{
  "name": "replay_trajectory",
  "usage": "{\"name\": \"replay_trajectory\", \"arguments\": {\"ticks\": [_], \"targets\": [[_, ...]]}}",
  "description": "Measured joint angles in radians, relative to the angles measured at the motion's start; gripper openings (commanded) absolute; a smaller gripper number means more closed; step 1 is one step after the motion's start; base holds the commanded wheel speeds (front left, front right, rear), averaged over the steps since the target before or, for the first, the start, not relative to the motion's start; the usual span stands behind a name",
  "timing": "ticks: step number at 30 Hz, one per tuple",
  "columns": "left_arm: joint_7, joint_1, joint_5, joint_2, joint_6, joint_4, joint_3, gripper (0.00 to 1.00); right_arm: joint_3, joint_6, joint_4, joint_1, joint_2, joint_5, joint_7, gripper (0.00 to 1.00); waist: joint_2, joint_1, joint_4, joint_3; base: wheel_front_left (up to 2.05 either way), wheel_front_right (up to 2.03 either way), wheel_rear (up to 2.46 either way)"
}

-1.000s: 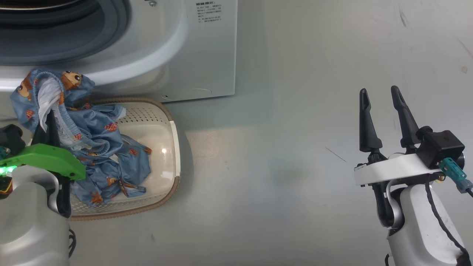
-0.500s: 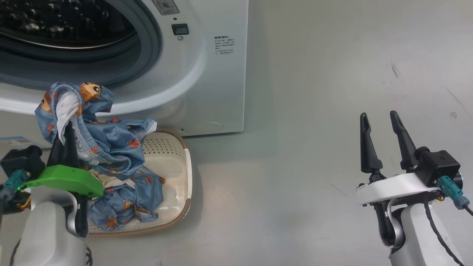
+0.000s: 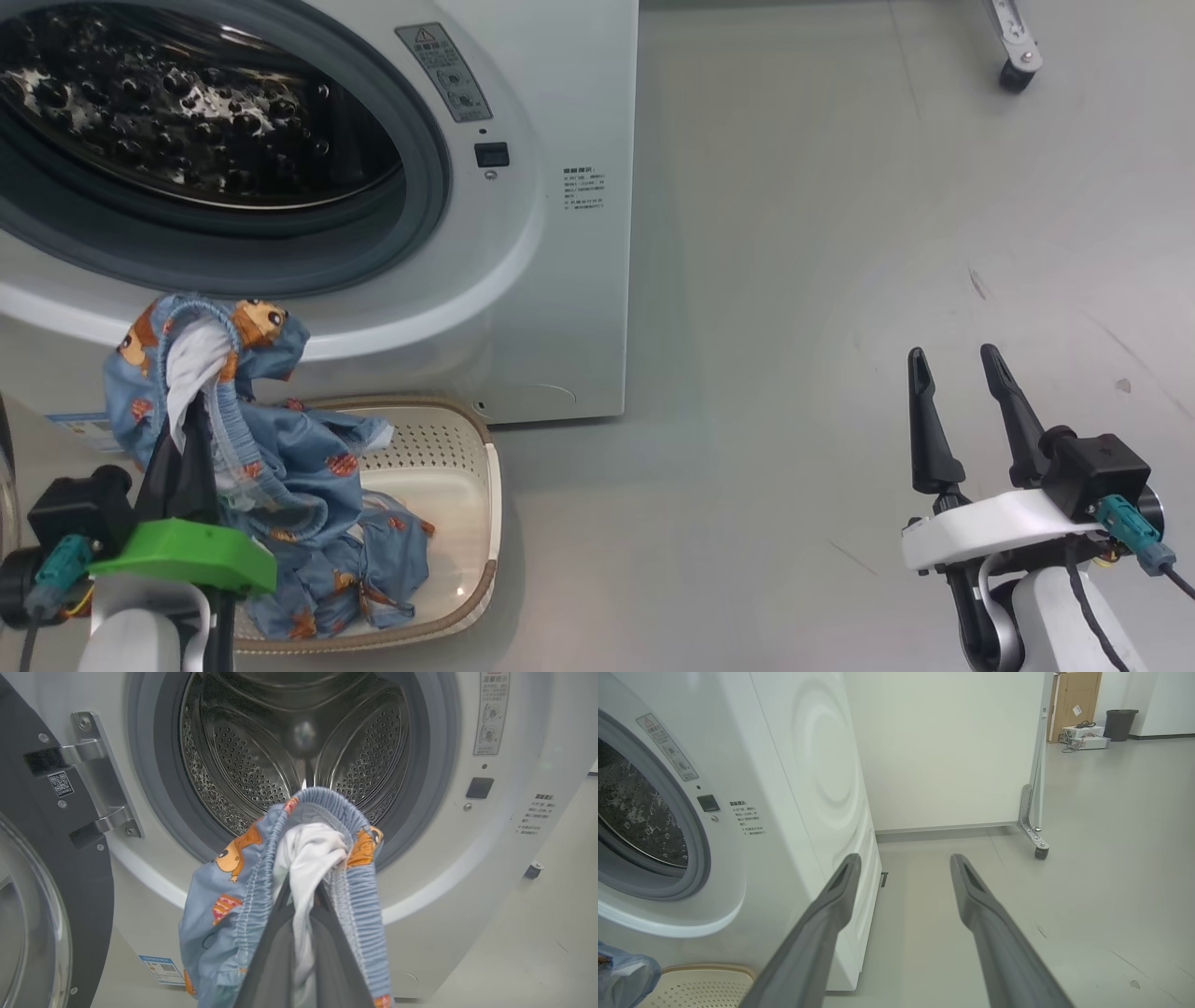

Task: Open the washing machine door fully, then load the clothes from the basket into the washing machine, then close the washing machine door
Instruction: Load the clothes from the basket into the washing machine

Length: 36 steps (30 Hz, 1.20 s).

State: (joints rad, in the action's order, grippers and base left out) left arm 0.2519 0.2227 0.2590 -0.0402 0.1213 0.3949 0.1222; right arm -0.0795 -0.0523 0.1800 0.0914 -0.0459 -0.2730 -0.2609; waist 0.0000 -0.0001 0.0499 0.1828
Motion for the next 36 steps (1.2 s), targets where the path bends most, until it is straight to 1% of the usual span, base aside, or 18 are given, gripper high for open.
{"name": "replay_trajectory", "arguments": {"ticks": [3, 10, 17, 32, 36], "targets": [[0.000, -0.048, 0.000, 0.001, 0.000, -0.025, 0.000, 0.00, 0.001, -0.007, -0.001, -0.015, 0.001, 0.000, 0.000, 1.00, 0.0000, 0.0000, 0.002, -0.031, 0.00, 0.00, 0.00], [0.000, -0.151, -0.007, 0.002, 0.004, -0.074, -0.007, 0.00, -0.005, -0.008, -0.001, -0.052, 0.002, 0.000, 0.000, 1.00, 0.0000, 0.0000, -0.002, -0.095, 0.00, 0.00, 0.00], [0.000, -0.223, -0.007, 0.002, 0.004, -0.112, -0.016, 0.00, -0.008, -0.008, -0.004, -0.088, 0.004, -0.001, 0.000, 1.00, 0.0000, 0.0000, -0.016, -0.137, 0.00, 0.00, 0.00], [0.000, -0.271, 0.006, 0.002, 0.004, -0.175, -0.029, 0.00, -0.010, -0.007, -0.036, -0.107, 0.005, -0.001, 0.000, 1.00, 0.0000, 0.0000, -0.026, -0.136, 0.00, 0.00, 0.00], [0.000, -0.266, 0.033, 0.002, 0.004, -0.188, -0.038, 0.00, -0.021, -0.007, -0.045, -0.109, 0.005, -0.010, 0.000, 1.00, 0.0000, 0.0001, -0.026, -0.119, 0.00, 0.00, 0.00]]}}
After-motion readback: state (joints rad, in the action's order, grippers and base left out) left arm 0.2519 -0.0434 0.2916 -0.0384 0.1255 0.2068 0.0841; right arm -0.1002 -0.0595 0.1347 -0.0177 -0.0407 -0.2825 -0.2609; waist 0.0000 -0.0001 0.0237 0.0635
